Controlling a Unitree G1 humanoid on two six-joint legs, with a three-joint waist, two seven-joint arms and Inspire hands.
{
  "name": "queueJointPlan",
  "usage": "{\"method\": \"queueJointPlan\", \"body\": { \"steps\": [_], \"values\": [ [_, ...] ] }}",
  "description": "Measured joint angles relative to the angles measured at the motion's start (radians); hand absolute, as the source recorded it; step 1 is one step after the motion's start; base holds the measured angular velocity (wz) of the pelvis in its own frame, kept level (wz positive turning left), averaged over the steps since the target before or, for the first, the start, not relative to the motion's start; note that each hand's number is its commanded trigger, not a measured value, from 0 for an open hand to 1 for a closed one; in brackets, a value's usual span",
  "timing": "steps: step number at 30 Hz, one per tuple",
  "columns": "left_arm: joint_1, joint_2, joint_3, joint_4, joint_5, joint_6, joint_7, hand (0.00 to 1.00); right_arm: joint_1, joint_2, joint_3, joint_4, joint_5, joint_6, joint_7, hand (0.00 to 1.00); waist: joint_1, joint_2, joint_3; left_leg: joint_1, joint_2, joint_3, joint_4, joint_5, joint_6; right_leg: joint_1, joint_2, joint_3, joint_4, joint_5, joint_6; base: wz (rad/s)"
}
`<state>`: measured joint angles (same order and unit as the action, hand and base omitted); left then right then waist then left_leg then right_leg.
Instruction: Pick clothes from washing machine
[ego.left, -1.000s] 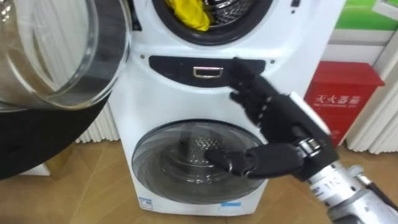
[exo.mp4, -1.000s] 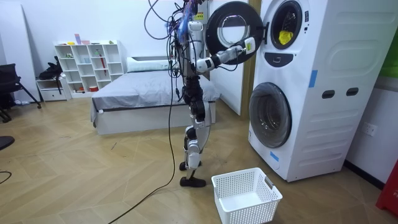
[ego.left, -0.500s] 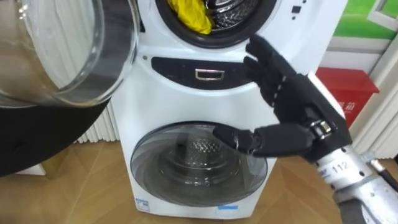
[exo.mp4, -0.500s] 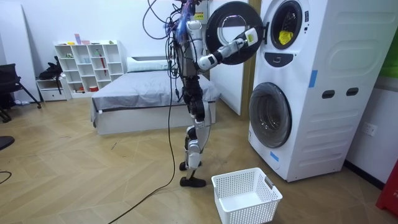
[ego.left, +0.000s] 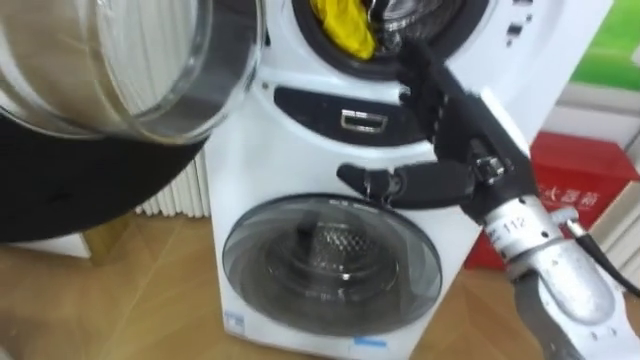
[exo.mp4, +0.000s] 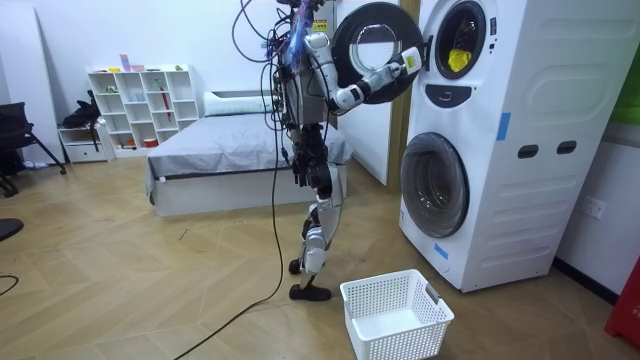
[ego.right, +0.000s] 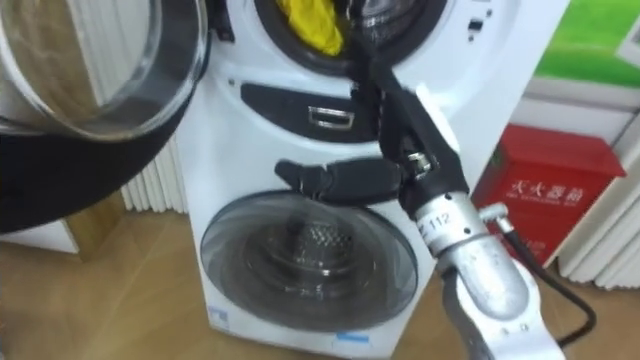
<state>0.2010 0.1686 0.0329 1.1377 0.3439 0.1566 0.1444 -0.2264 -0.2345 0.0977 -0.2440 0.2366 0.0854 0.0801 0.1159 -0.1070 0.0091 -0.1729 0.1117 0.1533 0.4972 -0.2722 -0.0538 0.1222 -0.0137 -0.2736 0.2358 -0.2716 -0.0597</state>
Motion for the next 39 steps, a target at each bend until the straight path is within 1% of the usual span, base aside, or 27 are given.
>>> {"method": "queueJointPlan", "body": {
  "steps": [1, 2, 3, 5, 6, 8, 9, 10, 12, 13, 14, 15, 16, 17, 18, 19, 20, 21, 22, 23, 24, 25, 26, 28, 31, 33, 39],
  "values": [
    [0.001, -0.002, 0.000, 0.000, 0.000, 0.000, -0.001, 0.00, 0.000, -0.003, -0.002, 0.005, 0.000, 0.002, -0.004, 0.00, 0.003, 0.003, -0.0001, -0.020, 0.001, 0.001, -0.043, 0.036, -0.001, 0.001, -0.001, -0.001, 0.002, -0.005, 0.002, -0.08],
    [0.013, -0.001, 0.003, 0.000, 0.000, 0.005, -0.001, 0.00, 0.002, 0.001, 0.000, 0.017, 0.001, 0.013, -0.006, 0.00, 0.013, 0.005, -0.0039, -0.036, 0.005, 0.007, -0.078, 0.136, 0.029, 0.012, -0.008, 0.003, 0.002, -0.014, 0.012, -0.12],
    [0.026, 0.004, 0.008, 0.001, 0.000, 0.006, -0.001, 0.00, 0.012, 0.001, 0.000, 0.017, 0.000, 0.018, -0.005, 0.00, 0.014, -0.008, -0.0121, -0.022, -0.008, 0.015, -0.099, 0.138, 0.030, 0.022, -0.022, 0.008, -0.009, -0.020, 0.024, -0.04],
    [0.026, 0.001, 0.009, 0.001, 0.001, 0.007, -0.001, 0.00, 0.006, -0.003, 0.000, 0.024, 0.000, 0.017, -0.008, 0.00, 0.011, -0.016, -0.0146, -0.001, -0.024, 0.026, -0.103, 0.133, 0.040, 0.030, -0.038, 0.000, -0.026, -0.017, 0.035, 0.00],
    [0.023, 0.000, 0.010, 0.001, -0.001, 0.006, -0.003, 0.00, 0.006, -0.003, 0.000, 0.033, 0.007, 0.017, -0.014, 0.00, 0.004, -0.016, -0.0140, 0.006, -0.035, 0.026, -0.107, 0.128, 0.043, 0.042, -0.046, -0.003, -0.033, -0.013, 0.041, 0.00],
    [0.008, 0.001, 0.005, -0.002, -0.001, 0.005, -0.003, 0.00, 0.007, -0.004, 0.001, 0.042, 0.012, 0.018, -0.024, 0.00, -0.002, -0.012, -0.0109, 0.019, -0.039, 0.034, -0.104, 0.114, 0.045, 0.042, -0.057, 0.001, -0.013, -0.013, 0.048, -0.04],
    [-0.003, 0.001, 0.004, -0.003, -0.002, 0.005, -0.003, 0.00, 0.007, -0.003, 0.001, 0.042, 0.012, 0.018, -0.032, 0.00, -0.001, 0.002, -0.0016, 0.028, -0.042, 0.043, -0.104, 0.103, 0.047, 0.041, -0.063, 0.001, 0.012, -0.018, 0.055, -0.10],
    [-0.008, 0.001, 0.004, -0.002, -0.002, 0.005, -0.003, 0.00, 0.007, -0.003, 0.000, 0.042, 0.012, 0.018, -0.036, 0.00, -0.003, 0.006, 0.0002, 0.030, -0.050, 0.044, -0.104, 0.100, 0.048, 0.037, -0.068, 0.001, 0.026, -0.021, 0.061, 0.00],
    [-0.034, 0.001, 0.002, -0.002, -0.002, 0.007, -0.005, 0.00, 0.008, -0.007, -0.005, 0.042, 0.010, 0.018, -0.047, 0.00, -0.037, 0.021, 0.0030, 0.040, -0.069, 0.051, -0.120, 0.084, 0.063, 0.008, -0.101, -0.005, 0.140, -0.038, 0.089, 0.22],
    [-0.043, 0.001, 0.000, -0.002, -0.001, 0.009, -0.005, 0.00, 0.009, -0.008, -0.004, 0.042, 0.004, 0.018, -0.052, 0.00, -0.049, 0.024, 0.0030, 0.047, -0.075, 0.051, -0.128, 0.082, 0.067, -0.008, -0.114, -0.003, 0.188, -0.039, 0.091, 0.42],
    [-0.065, 0.005, -0.007, -0.002, -0.001, 0.010, -0.004, 0.00, 0.010, -0.013, -0.004, 0.042, -0.013, 0.017, -0.057, 0.00, -0.063, 0.025, 0.0022, 0.060, -0.090, 0.051, -0.136, 0.079, 0.078, -0.042, -0.142, -0.003, 0.281, -0.039, 0.091, 0.34],
    [-0.091, 0.010, -0.014, -0.003, -0.001, 0.009, -0.002, 0.00, 0.010, -0.017, -0.004, 0.043, -0.014, 0.017, -0.059, 0.00, -0.061, 0.020, 0.0046, 0.080, -0.102, 0.053, -0.146, 0.074, 0.089, -0.071, -0.172, 0.000, 0.366, -0.032, 0.102, 0.25],
    [-0.101, 0.012, -0.018, -0.003, -0.001, 0.008, 0.002, 0.00, 0.014, -0.017, -0.004, 0.043, -0.013, 0.017, -0.059, 0.00, -0.061, 0.019, 0.0052, 0.092, -0.109, 0.053, -0.151, 0.072, 0.094, -0.075, -0.184, 0.000, 0.398, -0.022, 0.115, 0.15],
    [-0.107, 0.014, -0.023, -0.006, -0.001, 0.002, 0.006, 0.00, 0.027, -0.016, -0.003, 0.045, -0.011, 0.015, -0.054, 0.00, -0.060, 0.021, 0.0052, 0.125, -0.118, 0.044, -0.162, 0.068, 0.101, -0.085, -0.194, 0.002, 0.445, 0.007, 0.126, 0.16],
    [-0.121, 0.017, -0.036, -0.011, 0.000, -0.005, 0.016, 0.00, 0.048, -0.016, -0.005, 0.055, -0.011, 0.015, -0.053, 0.00, -0.065, 0.034, 0.0024, 0.152, -0.118, 0.021, -0.182, 0.065, 0.107, -0.087, -0.180, 0.018, 0.460, 0.022, 0.127, 0.16],
    [-0.122, 0.019, -0.036, -0.019, 0.000, -0.008, 0.021, 0.00, 0.056, -0.016, -0.007, 0.058, -0.014, 0.015, -0.053, 0.00, -0.064, 0.036, -0.0023, 0.159, -0.117, 0.006, -0.191, 0.064, 0.108, -0.092, -0.169, 0.029, 0.443, 0.010, 0.127, 0.12],
    [-0.129, 0.024, -0.037, -0.032, 0.000, -0.015, 0.026, 0.00, 0.062, -0.016, -0.009, 0.059, -0.024, 0.017, -0.051, 0.00, -0.066, 0.042, -0.0034, 0.162, -0.107, -0.017, -0.203, 0.064, 0.107, -0.124, -0.141, 0.040, 0.403, -0.023, 0.116, 0.21],
    [-0.132, 0.028, -0.037, -0.032, 0.000, -0.018, 0.026, 0.00, 0.073, -0.017, -0.013, 0.058, -0.030, 0.018, -0.044, 0.00, -0.076, 0.045, -0.0028, 0.162, -0.097, -0.032, -0.211, 0.066, 0.106, -0.161, -0.116, 0.042, 0.337, -0.033, 0.108, 0.29],
    [-0.134, 0.030, -0.039, -0.031, 0.000, -0.019, 0.026, 0.00, 0.078, -0.017, -0.012, 0.058, -0.035, 0.021, -0.041, 0.00, -0.082, 0.044, -0.0033, 0.163, -0.096, -0.040, -0.212, 0.066, 0.105, -0.174, -0.107, 0.045, 0.282, -0.031, 0.106, 0.37],
    [-0.135, 0.031, -0.045, -0.024, 0.000, -0.019, 0.026, 0.00, 0.083, -0.017, -0.012, 0.054, -0.046, 0.026, -0.036, 0.00, -0.087, 0.038, -0.0074, 0.166, -0.100, -0.045, -0.216, 0.065, 0.105, -0.198, -0.103, 0.053, 0.173, -0.001, 0.100, 0.28],
    [-0.135, 0.029, -0.046, -0.015, 0.001, -0.018, 0.027, 0.00, 0.084, -0.020, -0.012, 0.040, -0.047, 0.026, -0.033, 0.00, -0.091, 0.027, -0.0088, 0.182, -0.111, -0.049, -0.222, 0.061, 0.099, -0.215, -0.105, 0.051, 0.113, 0.112, 0.077, 0.25],
    [-0.132, 0.026, -0.049, -0.015, 0.000, -0.016, 0.027, 0.00, 0.089, -0.022, -0.011, 0.041, -0.043, 0.026, -0.033, 0.00, -0.091, 0.035, -0.0160, 0.193, -0.107, -0.050, -0.232, 0.061, 0.096, -0.202, -0.106, 0.053, 0.104, 0.119, 0.084, 0.06],
    [-0.116, 0.025, -0.055, -0.017, 0.000, -0.017, 0.030, 0.00, 0.088, -0.025, -0.010, 0.040, -0.041, 0.029, -0.033, 0.00, -0.080, 0.042, -0.0174, 0.214, -0.101, -0.048, -0.257, 0.063, 0.090, -0.171, -0.089, 0.049, 0.071, 0.121, 0.083, 0.00],
    [-0.095, 0.025, -0.055, -0.016, 0.002, -0.015, 0.043, 0.00, 0.087, -0.027, -0.012, 0.035, -0.031, 0.023, -0.032, 0.00, -0.084, 0.054, -0.0103, 0.234, -0.089, -0.045, -0.287, 0.066, 0.080, -0.145, -0.070, 0.045, 0.032, 0.133, 0.072, -0.11],
    [-0.069, 0.028, -0.055, -0.012, 0.005, 0.006, 0.045, 0.00, 0.082, -0.028, -0.025, 0.036, -0.002, 0.024, -0.018, 0.00, -0.079, 0.056, -0.0093, 0.242, -0.080, -0.029, -0.312, 0.065, 0.068, -0.139, -0.046, 0.053, 0.002, 0.145, 0.062, -0.17],
    [-0.047, 0.026, -0.055, -0.012, 0.006, 0.016, 0.045, 0.00, 0.076, -0.024, -0.021, 0.035, -0.025, 0.026, -0.011, 0.00, -0.064, 0.060, -0.0065, 0.259, -0.068, -0.006, -0.319, 0.060, 0.059, -0.134, -0.029, 0.078, -0.002, 0.148, 0.059, -0.29],
    [-0.042, 0.016, -0.067, -0.014, 0.001, 0.017, 0.043, 0.00, 0.073, -0.025, -0.021, 0.022, -0.050, 0.025, -0.014, 0.00, -0.057, 0.064, -0.0043, 0.272, -0.056, -0.001, -0.329, 0.058, 0.049, -0.123, -0.013, 0.080, -0.018, 0.150, 0.054, -0.06]
  ]
}}
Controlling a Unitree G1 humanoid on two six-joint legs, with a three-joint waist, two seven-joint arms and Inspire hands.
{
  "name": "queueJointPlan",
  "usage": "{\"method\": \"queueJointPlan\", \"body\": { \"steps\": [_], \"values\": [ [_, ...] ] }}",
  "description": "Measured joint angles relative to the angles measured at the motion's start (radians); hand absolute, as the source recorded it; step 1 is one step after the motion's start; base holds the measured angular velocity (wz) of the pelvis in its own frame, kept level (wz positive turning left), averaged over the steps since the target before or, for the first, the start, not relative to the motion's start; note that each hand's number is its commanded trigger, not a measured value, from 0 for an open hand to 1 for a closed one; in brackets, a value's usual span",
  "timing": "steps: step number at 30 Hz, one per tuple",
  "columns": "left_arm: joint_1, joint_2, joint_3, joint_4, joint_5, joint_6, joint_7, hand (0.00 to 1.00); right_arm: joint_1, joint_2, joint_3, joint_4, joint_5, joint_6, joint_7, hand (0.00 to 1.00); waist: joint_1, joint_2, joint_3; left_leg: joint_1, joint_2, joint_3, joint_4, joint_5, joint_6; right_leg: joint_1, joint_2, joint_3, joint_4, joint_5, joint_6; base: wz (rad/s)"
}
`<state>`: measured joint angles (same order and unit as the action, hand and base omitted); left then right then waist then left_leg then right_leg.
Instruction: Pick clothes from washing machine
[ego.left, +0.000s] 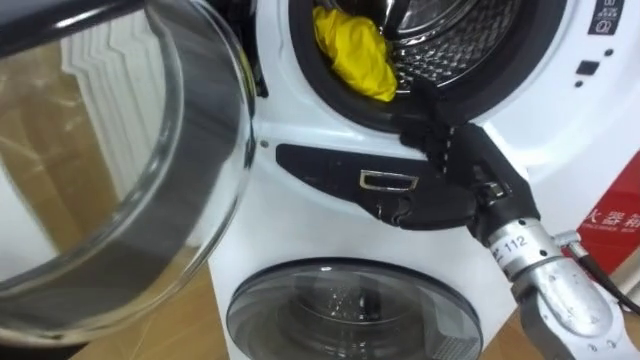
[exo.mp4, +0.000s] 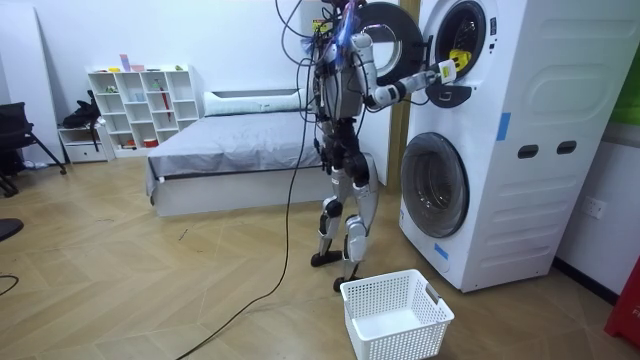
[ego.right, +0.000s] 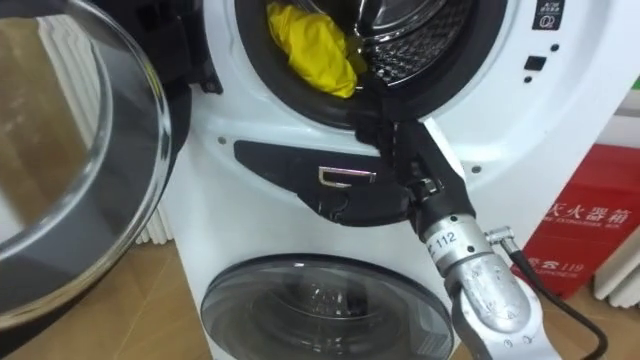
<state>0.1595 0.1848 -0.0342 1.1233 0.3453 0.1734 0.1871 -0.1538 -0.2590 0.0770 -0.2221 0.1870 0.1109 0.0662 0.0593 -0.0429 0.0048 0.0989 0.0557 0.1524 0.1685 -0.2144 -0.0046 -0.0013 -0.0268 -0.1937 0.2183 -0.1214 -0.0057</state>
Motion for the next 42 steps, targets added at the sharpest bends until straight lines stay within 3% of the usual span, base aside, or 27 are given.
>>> {"method": "queueJointPlan", "body": {
  "steps": [5, 11, 13, 15, 22, 25, 34, 42],
  "values": [
    [-0.016, -0.007, 0.002, -0.005, 0.003, -0.009, -0.002, 0.00, -0.018, -0.001, -0.001, -0.046, -0.018, 0.015, 0.001, 0.00, -0.003, -0.004, -0.0035, 0.000, 0.001, 0.000, -0.001, 0.000, -0.001, -0.003, 0.001, -0.002, 0.000, -0.001, -0.001, -0.01],
    [-0.004, -0.006, 0.011, -0.004, 0.013, -0.019, -0.001, 0.00, -0.198, -0.003, -0.041, -0.097, 0.006, 0.011, -0.013, 0.00, -0.026, -0.024, -0.0108, 0.019, 0.002, -0.001, -0.001, 0.000, -0.002, 0.019, 0.003, -0.008, -0.010, -0.001, -0.001, 0.01],
    [0.002, -0.002, 0.012, -0.004, 0.013, -0.020, -0.001, 0.00, -0.207, -0.005, -0.054, -0.135, 0.008, 0.010, -0.018, 0.00, -0.025, -0.033, -0.0157, 0.020, 0.002, -0.004, -0.003, -0.002, -0.004, 0.025, 0.006, -0.007, -0.017, -0.001, -0.001, 0.03],
    [0.005, -0.001, 0.021, -0.004, 0.014, -0.020, -0.001, 0.00, -0.224, -0.011, -0.060, -0.154, 0.044, 0.001, -0.028, 0.00, -0.025, -0.043, -0.0142, 0.024, 0.004, -0.005, -0.005, -0.002, -0.005, 0.030, 0.007, -0.007, -0.018, -0.001, -0.001, 0.00],
    [0.009, 0.003, 0.030, -0.004, 0.014, -0.021, 0.000, 0.00, -0.226, -0.031, -0.060, -0.172, 0.065, -0.002, -0.079, 0.00, -0.025, -0.038, -0.0089, 0.026, 0.004, -0.015, -0.010, -0.006, -0.006, 0.035, 0.009, -0.009, -0.021, -0.001, -0.001, 0.00],
    [0.009, 0.002, 0.031, -0.004, 0.014, -0.020, 0.001, 0.00, -0.226, -0.060, -0.060, -0.200, 0.054, -0.001, -0.079, 0.00, -0.025, -0.039, -0.0096, 0.016, 0.004, -0.017, -0.010, -0.006, -0.006, 0.032, 0.011, -0.010, -0.032, -0.001, -0.002, 0.04],
    [-0.003, -0.006, 0.031, -0.007, 0.020, 0.002, 0.003, 0.00, -0.226, -0.059, -0.048, -0.234, 0.041, 0.023, -0.032, 0.00, -0.019, -0.043, -0.0125, 0.018, 0.005, -0.017, -0.012, -0.006, -0.006, 0.031, 0.013, -0.007, -0.035, -0.001, -0.002, 0.00],
    [0.007, -0.005, 0.045, -0.009, 0.022, 0.005, -0.005, 0.00, -0.228, -0.065, -0.052, -0.124, 0.036, 0.023, -0.018, 0.00, 0.001, -0.043, -0.0121, 0.021, 0.005, -0.024, -0.011, -0.006, -0.006, 0.037, 0.009, -0.036, -0.034, -0.001, -0.002, 0.01]
  ]
}}
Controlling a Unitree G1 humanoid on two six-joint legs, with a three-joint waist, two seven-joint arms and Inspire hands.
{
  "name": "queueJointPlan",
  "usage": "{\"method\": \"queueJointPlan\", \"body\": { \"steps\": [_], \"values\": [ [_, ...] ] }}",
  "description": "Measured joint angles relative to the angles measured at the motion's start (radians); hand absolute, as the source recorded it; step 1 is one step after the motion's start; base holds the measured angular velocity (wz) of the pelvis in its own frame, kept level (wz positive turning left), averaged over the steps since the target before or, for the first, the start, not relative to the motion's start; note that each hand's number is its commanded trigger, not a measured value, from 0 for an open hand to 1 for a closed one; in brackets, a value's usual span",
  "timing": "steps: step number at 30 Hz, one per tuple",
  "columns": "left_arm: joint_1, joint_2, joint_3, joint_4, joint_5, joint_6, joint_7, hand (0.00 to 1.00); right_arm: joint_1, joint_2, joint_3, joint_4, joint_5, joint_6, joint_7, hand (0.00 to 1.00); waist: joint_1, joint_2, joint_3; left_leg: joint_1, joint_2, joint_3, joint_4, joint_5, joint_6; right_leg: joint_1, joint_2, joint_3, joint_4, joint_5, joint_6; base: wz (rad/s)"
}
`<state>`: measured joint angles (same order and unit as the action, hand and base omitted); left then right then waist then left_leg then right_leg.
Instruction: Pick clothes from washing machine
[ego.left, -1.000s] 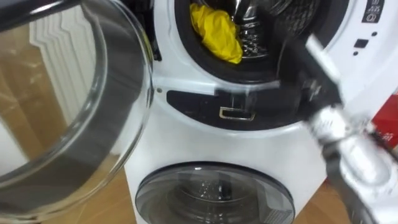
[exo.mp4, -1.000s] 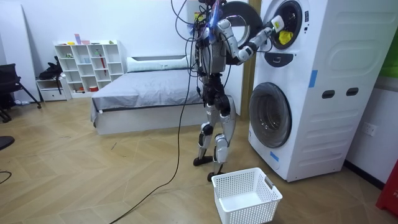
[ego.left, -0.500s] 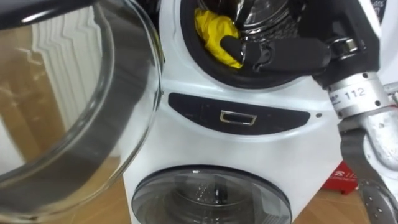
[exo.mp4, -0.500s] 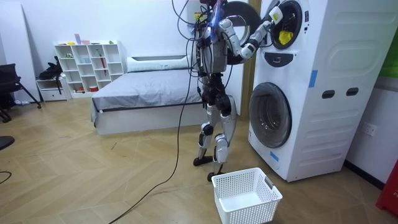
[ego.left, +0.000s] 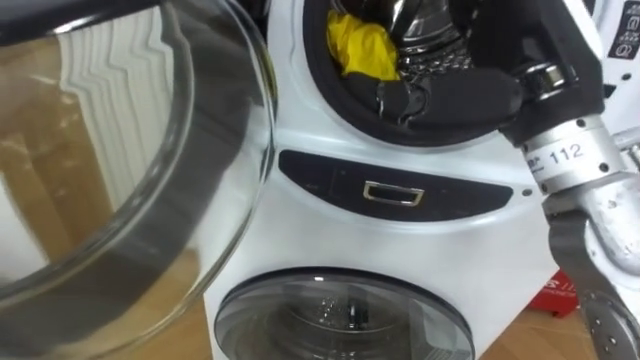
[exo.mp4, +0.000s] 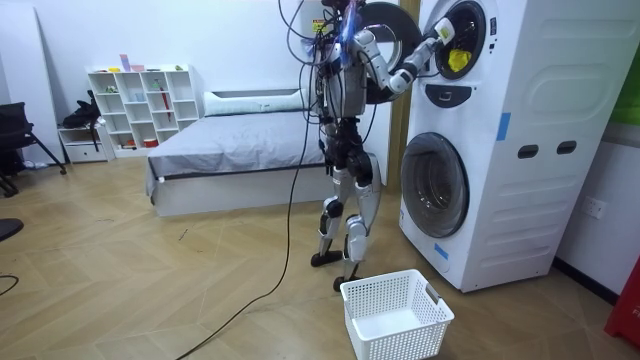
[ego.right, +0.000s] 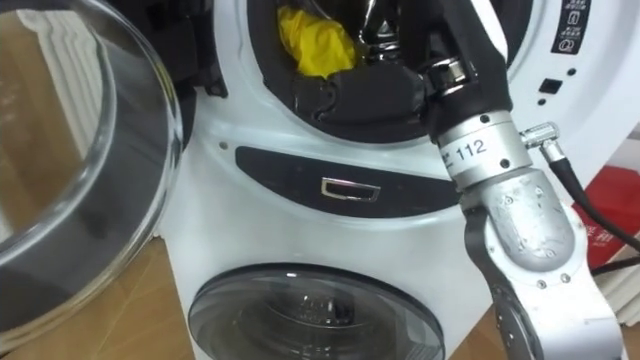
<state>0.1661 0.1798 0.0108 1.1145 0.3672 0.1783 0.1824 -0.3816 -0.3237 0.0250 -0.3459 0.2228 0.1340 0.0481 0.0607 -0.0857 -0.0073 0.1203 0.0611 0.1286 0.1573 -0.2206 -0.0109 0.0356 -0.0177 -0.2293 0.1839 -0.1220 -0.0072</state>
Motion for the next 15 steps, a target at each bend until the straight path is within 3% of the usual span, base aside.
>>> {"method": "queueJointPlan", "body": {
  "steps": [4, 6, 8, 15],
  "values": [
    [0.001, 0.001, 0.016, -0.007, 0.000, 0.008, -0.021, 0.00, -0.015, -0.026, -0.021, 0.131, 0.004, 0.017, -0.005, 0.00, 0.002, -0.007, 0.0004, -0.014, -0.004, -0.024, 0.004, 0.000, 0.000, 0.002, -0.007, -0.024, 0.001, 0.000, 0.001, 0.17],
    [0.008, 0.002, 0.017, -0.008, -0.001, 0.018, -0.021, 0.00, -0.045, -0.035, -0.020, 0.188, 0.009, 0.034, -0.004, 0.00, 0.006, -0.013, 0.0123, -0.022, -0.005, -0.024, 0.009, 0.000, 0.000, -0.002, -0.008, -0.025, 0.000, -0.001, 0.001, 0.02],
    [0.014, 0.002, 0.017, -0.008, 0.000, 0.027, -0.021, 0.00, -0.086, -0.039, -0.019, 0.268, 0.030, 0.033, -0.009, 0.00, 0.004, -0.013, 0.0153, -0.026, -0.005, -0.025, 0.011, 0.000, 0.000, -0.002, -0.009, -0.030, -0.003, -0.001, 0.001, 0.05],
    [0.025, 0.004, 0.067, -0.063, 0.040, 0.035, -0.036, 0.00, -0.222, -0.106, -0.020, 0.465, 0.045, 0.043, -0.045, 0.00, 0.025, -0.032, 0.0012, -0.056, -0.005, -0.049, 0.024, 0.003, 0.000, -0.017, -0.009, -0.048, -0.009, -0.003, -0.001, 0.10]
  ]
}}
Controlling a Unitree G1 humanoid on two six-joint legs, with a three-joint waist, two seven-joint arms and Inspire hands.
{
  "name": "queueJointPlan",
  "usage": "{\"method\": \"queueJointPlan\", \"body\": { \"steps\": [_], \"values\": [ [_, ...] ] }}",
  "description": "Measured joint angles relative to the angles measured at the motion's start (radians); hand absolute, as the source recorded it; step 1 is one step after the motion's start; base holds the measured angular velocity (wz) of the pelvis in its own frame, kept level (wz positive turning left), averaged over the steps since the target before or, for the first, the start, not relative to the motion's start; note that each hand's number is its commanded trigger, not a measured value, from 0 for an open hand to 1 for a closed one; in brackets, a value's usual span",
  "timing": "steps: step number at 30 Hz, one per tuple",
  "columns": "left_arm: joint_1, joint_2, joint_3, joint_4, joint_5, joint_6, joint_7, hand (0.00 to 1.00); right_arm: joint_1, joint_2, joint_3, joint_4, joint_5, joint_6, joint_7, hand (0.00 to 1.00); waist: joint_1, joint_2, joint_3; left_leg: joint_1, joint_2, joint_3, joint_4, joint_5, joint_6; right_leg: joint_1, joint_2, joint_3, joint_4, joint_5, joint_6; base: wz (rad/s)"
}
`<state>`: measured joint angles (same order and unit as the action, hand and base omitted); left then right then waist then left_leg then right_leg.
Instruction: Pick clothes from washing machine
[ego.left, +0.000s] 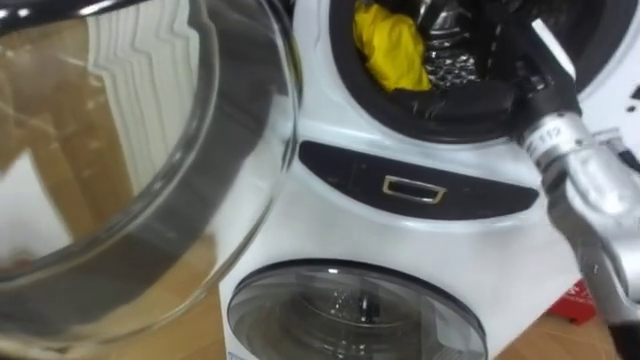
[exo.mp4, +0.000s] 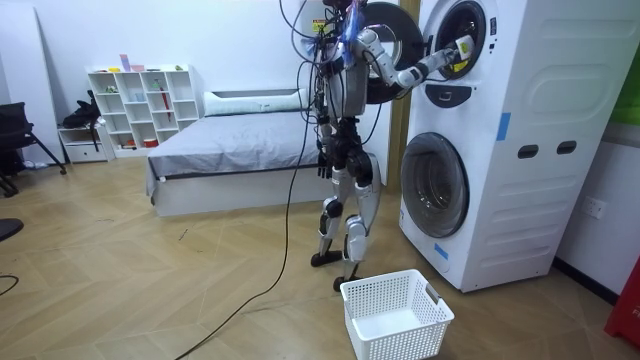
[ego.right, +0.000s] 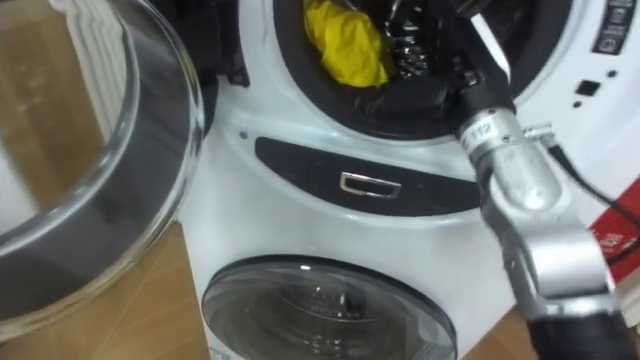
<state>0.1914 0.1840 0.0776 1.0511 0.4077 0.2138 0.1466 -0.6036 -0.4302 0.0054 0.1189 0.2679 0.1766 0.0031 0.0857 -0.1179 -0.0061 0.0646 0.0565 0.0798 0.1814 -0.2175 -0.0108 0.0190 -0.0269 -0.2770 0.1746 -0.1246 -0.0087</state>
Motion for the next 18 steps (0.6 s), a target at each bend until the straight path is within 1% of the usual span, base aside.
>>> {"method": "queueJointPlan", "body": {
  "steps": [2, 3, 5, 8, 11, 14, 16, 18],
  "values": [
    [0.011, -0.001, 0.003, -0.024, 0.009, 0.002, -0.001, 0.00, -0.022, -0.010, 0.000, 0.009, 0.014, 0.000, -0.013, 0.00, 0.005, -0.004, -0.0027, 0.003, 0.000, -0.001, 0.000, 0.000, 0.000, 0.004, 0.000, 0.000, -0.002, 0.000, 0.000, 0.09],
    [0.018, -0.001, 0.004, -0.037, 0.022, 0.005, -0.001, 0.00, -0.046, -0.011, 0.002, 0.035, 0.026, 0.000, -0.021, 0.00, 0.008, -0.006, -0.0026, 0.013, 0.000, -0.003, -0.002, 0.000, 0.000, 0.016, 0.000, 0.000, -0.005, 0.000, 0.000, 0.06],
    [0.024, -0.001, 0.010, -0.054, 0.027, 0.006, -0.001, 0.00, -0.064, -0.013, 0.002, 0.065, 0.033, 0.000, -0.027, 0.00, 0.009, -0.010, -0.0051, 0.020, 0.000, -0.005, -0.004, 0.000, 0.000, 0.027, 0.000, 0.000, -0.007, 0.000, 0.000, 0.09],
    [0.036, -0.003, 0.028, -0.090, 0.040, 0.007, -0.001, 0.00, -0.065, -0.026, 0.002, 0.077, 0.044, 0.000, -0.031, 0.00, 0.011, -0.013, -0.0056, 0.029, 0.000, -0.017, -0.008, 0.000, 0.000, 0.033, -0.001, 0.000, -0.006, 0.000, 0.001, 0.11],
    [0.036, -0.003, 0.039, -0.097, 0.061, 0.008, 0.001, 0.00, -0.066, -0.033, 0.002, 0.105, 0.046, 0.000, -0.031, 0.00, 0.024, -0.013, -0.0046, 0.031, -0.002, -0.027, -0.015, 0.000, 0.000, 0.033, -0.002, 0.000, -0.006, -0.001, 0.002, 0.01],
    [0.039, -0.003, 0.041, -0.098, 0.066, 0.016, 0.001, 0.00, -0.066, -0.034, 0.002, 0.110, 0.045, 0.000, -0.032, 0.00, 0.025, -0.009, -0.0018, 0.025, -0.002, -0.028, -0.014, 0.000, 0.000, 0.032, -0.003, 0.000, -0.006, -0.003, 0.005, 0.02],
    [0.045, -0.003, 0.041, -0.106, 0.067, 0.022, 0.001, 0.00, -0.066, -0.042, 0.002, 0.111, 0.058, 0.000, -0.032, 0.00, 0.024, -0.008, -0.0002, 0.019, -0.002, -0.029, -0.012, 0.000, 0.000, 0.031, -0.003, -0.001, -0.006, -0.004, 0.006, 0.07],
    [0.050, -0.003, 0.042, -0.108, 0.067, 0.024, 0.001, 0.00, -0.066, -0.066, 0.002, 0.112, 0.078, 0.000, -0.032, 0.00, 0.025, -0.007, 0.0010, 0.017, -0.002, -0.028, -0.011, 0.000, 0.000, 0.031, -0.003, -0.002, -0.006, -0.007, 0.009, 0.02]
  ]
}}
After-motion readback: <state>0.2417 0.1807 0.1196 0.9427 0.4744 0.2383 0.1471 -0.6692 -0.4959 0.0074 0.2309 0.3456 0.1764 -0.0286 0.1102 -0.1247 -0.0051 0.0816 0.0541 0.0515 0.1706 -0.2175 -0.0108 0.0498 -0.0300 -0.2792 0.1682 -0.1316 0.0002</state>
